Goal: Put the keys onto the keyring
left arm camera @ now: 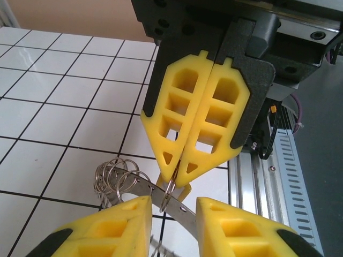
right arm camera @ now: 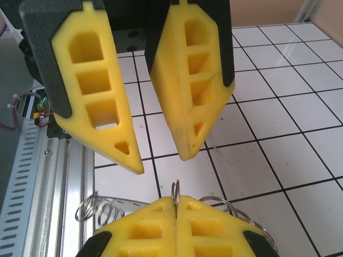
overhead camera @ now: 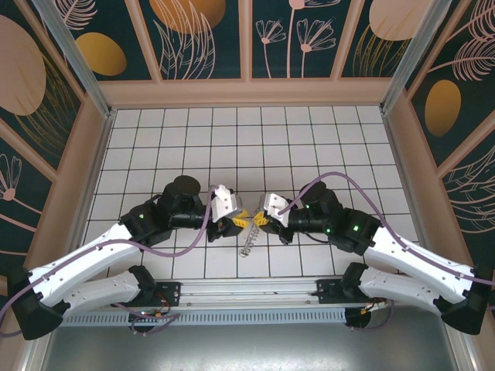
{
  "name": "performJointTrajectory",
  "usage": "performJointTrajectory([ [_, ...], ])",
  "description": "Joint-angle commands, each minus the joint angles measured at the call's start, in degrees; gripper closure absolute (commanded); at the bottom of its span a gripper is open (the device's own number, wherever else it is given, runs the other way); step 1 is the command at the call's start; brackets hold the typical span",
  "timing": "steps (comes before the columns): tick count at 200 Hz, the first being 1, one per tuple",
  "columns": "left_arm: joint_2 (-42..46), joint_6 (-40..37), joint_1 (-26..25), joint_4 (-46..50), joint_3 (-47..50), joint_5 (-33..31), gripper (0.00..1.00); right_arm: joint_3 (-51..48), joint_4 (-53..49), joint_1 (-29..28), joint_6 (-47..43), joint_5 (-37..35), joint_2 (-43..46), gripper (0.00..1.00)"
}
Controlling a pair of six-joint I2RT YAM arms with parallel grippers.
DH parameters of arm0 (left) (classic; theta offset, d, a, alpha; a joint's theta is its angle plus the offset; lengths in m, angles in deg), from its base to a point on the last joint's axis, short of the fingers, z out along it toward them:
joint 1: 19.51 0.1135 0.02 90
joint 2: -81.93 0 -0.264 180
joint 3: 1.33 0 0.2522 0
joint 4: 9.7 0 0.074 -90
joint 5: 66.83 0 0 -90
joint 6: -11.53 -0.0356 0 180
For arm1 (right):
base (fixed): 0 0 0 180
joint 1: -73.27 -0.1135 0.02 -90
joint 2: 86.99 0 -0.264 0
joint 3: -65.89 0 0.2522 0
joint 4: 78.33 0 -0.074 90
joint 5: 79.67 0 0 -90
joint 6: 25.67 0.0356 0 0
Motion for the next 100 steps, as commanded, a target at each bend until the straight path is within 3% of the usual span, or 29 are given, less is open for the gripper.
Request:
performJointTrajectory([
  [1,-1.45,-0.04,-0.1,-0.7,-0.09,0.25,0.71,1.72,4.13,0.32,0.08,0.91,1.31,1.0],
  [68,-3.35,-0.6,-0.09,-2.61,-0.47,-0.1,0.72,1.04,4.7,0.3,0.18,1.43,1.53,1.0],
  [100,-4.02,-0.6,-0.12,-3.25,-0.44,0.53,0.81,1.01,4.75,0.34,0.19,1.65,1.51,1.0],
])
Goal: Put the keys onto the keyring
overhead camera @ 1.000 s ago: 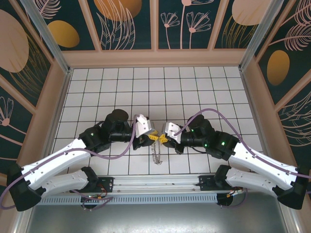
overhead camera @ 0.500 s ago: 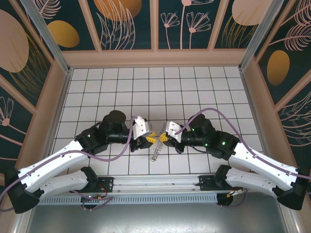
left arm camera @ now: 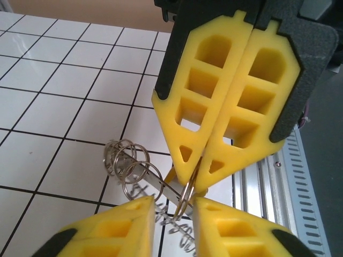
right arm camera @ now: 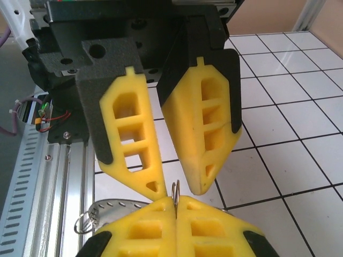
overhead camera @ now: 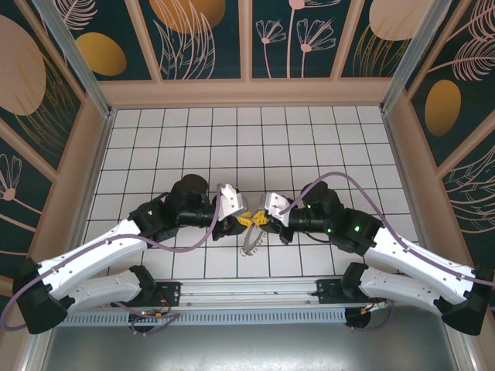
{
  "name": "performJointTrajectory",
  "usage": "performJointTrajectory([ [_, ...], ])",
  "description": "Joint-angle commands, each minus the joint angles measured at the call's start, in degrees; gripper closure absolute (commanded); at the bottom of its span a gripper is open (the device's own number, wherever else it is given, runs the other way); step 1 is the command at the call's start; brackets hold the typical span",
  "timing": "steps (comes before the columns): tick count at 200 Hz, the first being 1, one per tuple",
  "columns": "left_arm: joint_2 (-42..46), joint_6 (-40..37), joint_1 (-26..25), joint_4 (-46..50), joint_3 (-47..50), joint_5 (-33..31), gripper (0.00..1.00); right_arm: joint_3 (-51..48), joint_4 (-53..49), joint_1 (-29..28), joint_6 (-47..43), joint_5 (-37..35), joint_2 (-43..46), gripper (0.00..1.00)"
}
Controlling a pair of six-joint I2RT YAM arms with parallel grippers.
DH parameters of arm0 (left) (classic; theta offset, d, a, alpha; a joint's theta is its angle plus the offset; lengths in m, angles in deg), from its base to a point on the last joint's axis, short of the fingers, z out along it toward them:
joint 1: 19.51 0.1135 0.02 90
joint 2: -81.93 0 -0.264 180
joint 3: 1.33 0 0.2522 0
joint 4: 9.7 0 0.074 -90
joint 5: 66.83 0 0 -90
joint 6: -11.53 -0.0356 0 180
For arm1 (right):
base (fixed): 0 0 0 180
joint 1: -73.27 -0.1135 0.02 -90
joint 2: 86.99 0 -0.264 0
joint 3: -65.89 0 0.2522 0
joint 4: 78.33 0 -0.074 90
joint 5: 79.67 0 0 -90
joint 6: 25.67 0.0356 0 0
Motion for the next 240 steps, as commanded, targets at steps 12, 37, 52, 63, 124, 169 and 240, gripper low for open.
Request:
performJointTrajectory([
  [12,-0.74,-0.63,-0.11,-1.87,-0.46,0.72,0.9,0.97,3.59,0.39,0.19,1.27,1.28,1.0],
  [37,0.73,-0.41,-0.15,-2.86,0.01,0.69,1.0,1.01,3.42,0.41,0.34,1.08,1.48,1.0],
  [52,2.67,0.18,-0.15,-4.44,0.89,-0.14,1.0,0.84,3.25,0.41,0.69,0.74,1.53,1.0],
  [63,3.58,0.38,-0.14,-5.0,1.2,-0.55,1.0,0.69,3.28,0.41,0.83,0.51,1.58,1.0],
  [124,5.49,1.87,-0.14,-8.2,3.05,-1.46,1.0,-0.65,3.88,0.41,3.6,-1.19,3.29,0.8],
  [169,5.81,1.67,-0.15,-8.53,3.23,-1.2,1.0,-0.72,3.82,0.41,4.3,-1.38,2.73,0.79],
  [240,6.64,1.56,-0.09,-8.93,3.56,-0.81,1.0,-0.92,4.45,0.59,5.37,-4.4,1.45,0.78],
])
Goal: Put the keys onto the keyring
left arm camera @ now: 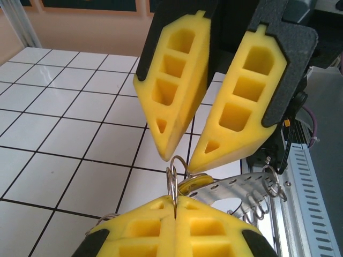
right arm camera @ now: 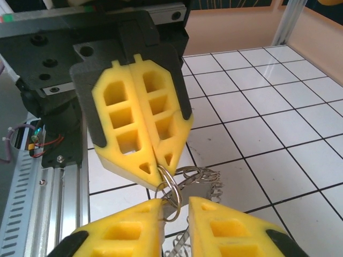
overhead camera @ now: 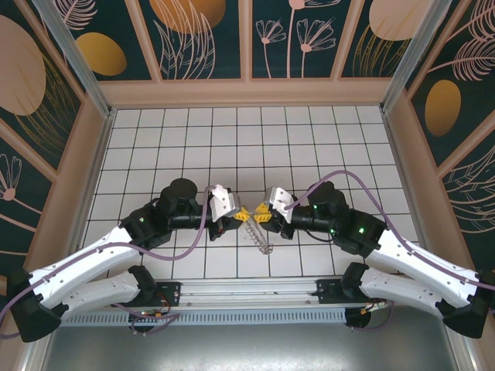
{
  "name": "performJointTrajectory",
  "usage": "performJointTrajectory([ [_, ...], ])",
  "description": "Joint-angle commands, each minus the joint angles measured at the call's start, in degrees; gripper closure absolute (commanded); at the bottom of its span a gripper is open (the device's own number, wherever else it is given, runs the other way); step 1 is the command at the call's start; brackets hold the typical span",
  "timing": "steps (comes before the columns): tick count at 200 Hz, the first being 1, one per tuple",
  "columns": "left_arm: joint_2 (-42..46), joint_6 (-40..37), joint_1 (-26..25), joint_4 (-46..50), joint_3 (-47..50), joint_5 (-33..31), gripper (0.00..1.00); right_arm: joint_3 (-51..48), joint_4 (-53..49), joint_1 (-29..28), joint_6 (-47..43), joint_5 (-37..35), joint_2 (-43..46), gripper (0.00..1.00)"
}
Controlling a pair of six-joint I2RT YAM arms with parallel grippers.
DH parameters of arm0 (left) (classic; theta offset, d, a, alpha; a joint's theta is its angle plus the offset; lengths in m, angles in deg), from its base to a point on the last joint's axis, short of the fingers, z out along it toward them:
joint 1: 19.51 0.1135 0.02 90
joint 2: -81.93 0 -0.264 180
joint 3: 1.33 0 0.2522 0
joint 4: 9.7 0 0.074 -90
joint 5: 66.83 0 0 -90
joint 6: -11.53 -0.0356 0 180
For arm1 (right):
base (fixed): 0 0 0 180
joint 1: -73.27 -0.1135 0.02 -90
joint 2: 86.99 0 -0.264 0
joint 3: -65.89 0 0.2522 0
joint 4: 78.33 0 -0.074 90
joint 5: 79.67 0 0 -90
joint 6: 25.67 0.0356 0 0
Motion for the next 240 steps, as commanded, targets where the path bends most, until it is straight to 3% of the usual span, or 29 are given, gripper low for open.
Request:
performJointTrajectory([
  [1,1.11,0.44,-0.03,-3.83,0.22,0.92,1.0,-0.72,1.77,0.22,1.15,-2.26,-0.32,0.77],
  [46,1.11,0.29,-0.08,-3.79,0.24,0.94,1.0,-0.89,2.57,0.64,2.41,-4.05,-1.06,0.59],
  [65,0.98,0.2,-0.08,-3.61,0.19,0.97,1.0,-0.66,2.81,0.81,2.43,-3.53,-1.25,0.57],
  [82,1.05,0.08,-0.1,-3.59,0.11,0.81,1.0,-0.61,3.28,0.97,2.47,-2.63,-1.24,0.65],
  [115,1.28,0.01,-0.09,-3.43,0.01,0.5,1.0,-0.37,2.79,1.26,2.48,-1.27,-1.72,0.9],
  [138,1.33,0.03,-0.11,-3.56,0.0,0.44,1.0,-0.53,2.44,1.31,2.57,-0.97,-1.95,1.0],
  [240,2.46,-0.7,-0.09,-4.62,0.46,-2.99,1.0,1.2,-1.91,4.68,4.45,-1.53,-7.24,1.0],
])
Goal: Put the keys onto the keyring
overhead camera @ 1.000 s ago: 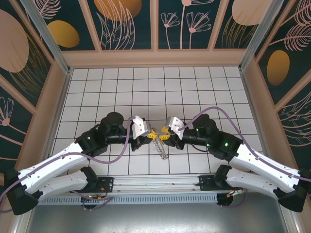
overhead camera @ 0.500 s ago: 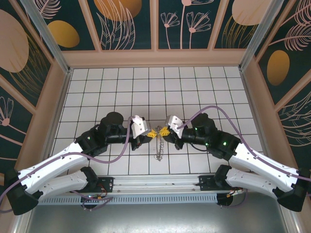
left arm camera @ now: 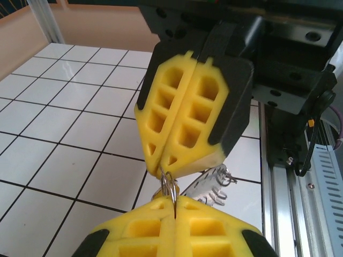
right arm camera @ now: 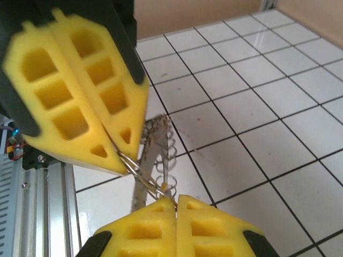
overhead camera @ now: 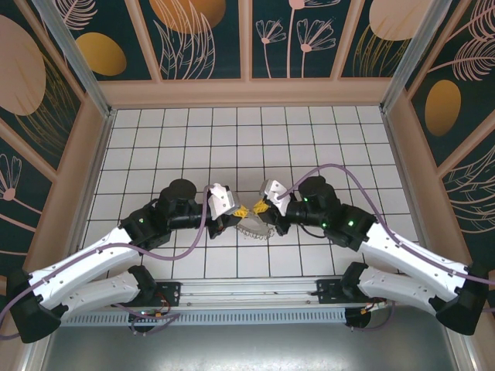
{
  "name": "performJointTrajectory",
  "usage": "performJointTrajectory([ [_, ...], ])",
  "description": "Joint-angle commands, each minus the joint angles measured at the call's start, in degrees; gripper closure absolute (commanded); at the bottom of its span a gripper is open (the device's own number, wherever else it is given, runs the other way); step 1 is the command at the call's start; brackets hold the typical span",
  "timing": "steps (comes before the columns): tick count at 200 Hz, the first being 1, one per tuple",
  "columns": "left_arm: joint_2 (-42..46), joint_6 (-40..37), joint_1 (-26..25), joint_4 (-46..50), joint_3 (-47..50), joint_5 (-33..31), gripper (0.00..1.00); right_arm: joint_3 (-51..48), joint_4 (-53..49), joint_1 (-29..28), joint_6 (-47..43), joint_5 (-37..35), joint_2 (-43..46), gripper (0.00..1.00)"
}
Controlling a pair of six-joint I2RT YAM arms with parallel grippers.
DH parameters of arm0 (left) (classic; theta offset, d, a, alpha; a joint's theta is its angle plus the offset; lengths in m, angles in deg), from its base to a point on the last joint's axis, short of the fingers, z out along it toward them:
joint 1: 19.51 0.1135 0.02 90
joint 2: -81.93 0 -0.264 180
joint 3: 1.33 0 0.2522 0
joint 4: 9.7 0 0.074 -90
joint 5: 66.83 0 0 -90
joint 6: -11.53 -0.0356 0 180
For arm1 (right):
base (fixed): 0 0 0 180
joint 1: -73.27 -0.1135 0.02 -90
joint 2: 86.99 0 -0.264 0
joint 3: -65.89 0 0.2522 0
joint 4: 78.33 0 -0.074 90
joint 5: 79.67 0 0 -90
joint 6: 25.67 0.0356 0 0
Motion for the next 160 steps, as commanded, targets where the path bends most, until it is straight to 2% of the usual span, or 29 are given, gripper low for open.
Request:
performJointTrajectory([
  [1,2.03,-0.65,-0.25,-4.07,-0.24,1.31,1.0,1.36,-2.67,1.33,1.13,-1.03,-1.75,1.0],
  [67,1.53,-0.64,-0.19,-4.3,-0.11,2.01,1.0,1.54,-1.54,2.68,1.43,2.62,-3.09,1.0],
  [100,1.75,-0.65,-0.23,-4.3,-0.02,1.89,1.0,0.79,-0.99,2.65,1.5,2.6,-1.15,0.85],
  [160,2.52,0.72,-0.24,-6.17,0.77,5.85,1.0,-4.95,6.1,1.12,1.65,-0.76,11.7,0.56],
])
